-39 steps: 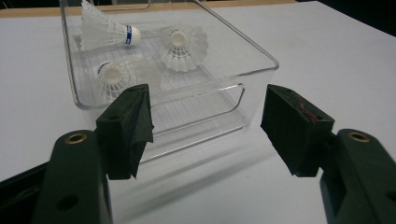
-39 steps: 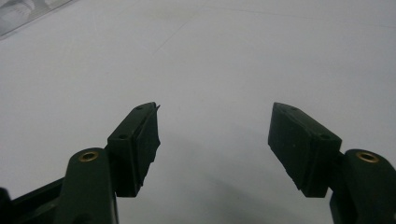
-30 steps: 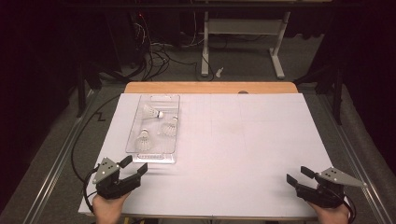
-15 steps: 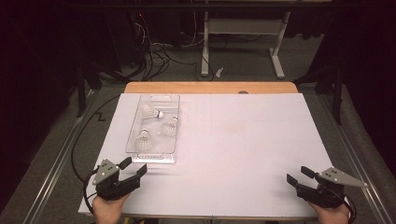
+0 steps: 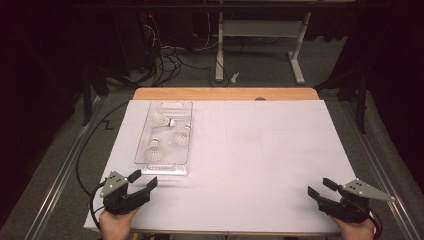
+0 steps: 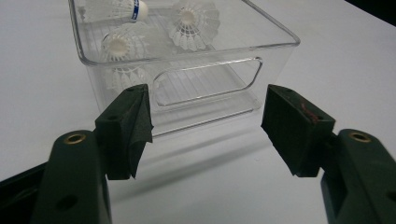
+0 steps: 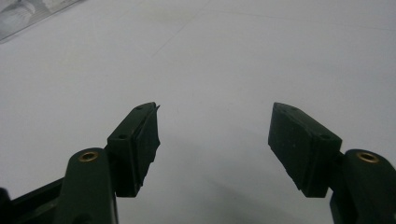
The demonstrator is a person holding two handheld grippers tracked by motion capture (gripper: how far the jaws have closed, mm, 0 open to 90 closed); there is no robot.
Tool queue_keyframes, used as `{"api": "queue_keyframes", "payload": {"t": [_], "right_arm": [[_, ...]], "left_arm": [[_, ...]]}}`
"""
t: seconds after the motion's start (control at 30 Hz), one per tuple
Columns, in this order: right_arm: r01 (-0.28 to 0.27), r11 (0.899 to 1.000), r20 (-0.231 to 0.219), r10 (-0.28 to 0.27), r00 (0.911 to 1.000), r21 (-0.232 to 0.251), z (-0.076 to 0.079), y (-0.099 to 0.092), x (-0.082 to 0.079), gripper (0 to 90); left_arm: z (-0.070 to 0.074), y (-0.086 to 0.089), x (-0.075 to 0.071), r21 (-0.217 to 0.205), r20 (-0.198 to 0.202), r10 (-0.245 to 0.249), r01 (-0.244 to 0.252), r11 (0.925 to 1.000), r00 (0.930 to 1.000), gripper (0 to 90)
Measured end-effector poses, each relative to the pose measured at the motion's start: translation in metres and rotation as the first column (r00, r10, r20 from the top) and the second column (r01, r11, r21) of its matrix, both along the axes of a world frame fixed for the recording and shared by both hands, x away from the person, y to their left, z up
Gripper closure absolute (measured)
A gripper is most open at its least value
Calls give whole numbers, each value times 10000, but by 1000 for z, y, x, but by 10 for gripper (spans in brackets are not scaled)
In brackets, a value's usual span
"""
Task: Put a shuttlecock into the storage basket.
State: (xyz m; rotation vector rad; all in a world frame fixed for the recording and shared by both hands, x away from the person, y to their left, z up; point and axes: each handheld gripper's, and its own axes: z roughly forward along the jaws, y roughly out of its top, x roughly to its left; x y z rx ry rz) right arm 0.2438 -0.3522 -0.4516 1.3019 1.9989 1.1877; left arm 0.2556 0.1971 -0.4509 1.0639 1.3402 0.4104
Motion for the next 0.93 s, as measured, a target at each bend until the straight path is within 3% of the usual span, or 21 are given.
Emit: {"api": "queue_keyframes", "payload": {"t": [0.93], "right_arm": [[1, 10000, 7, -1, 10000, 12, -1, -1, 1, 338]], "left_arm": [[0, -1, -1, -63, 12, -54, 54, 10000, 10000, 338]]}}
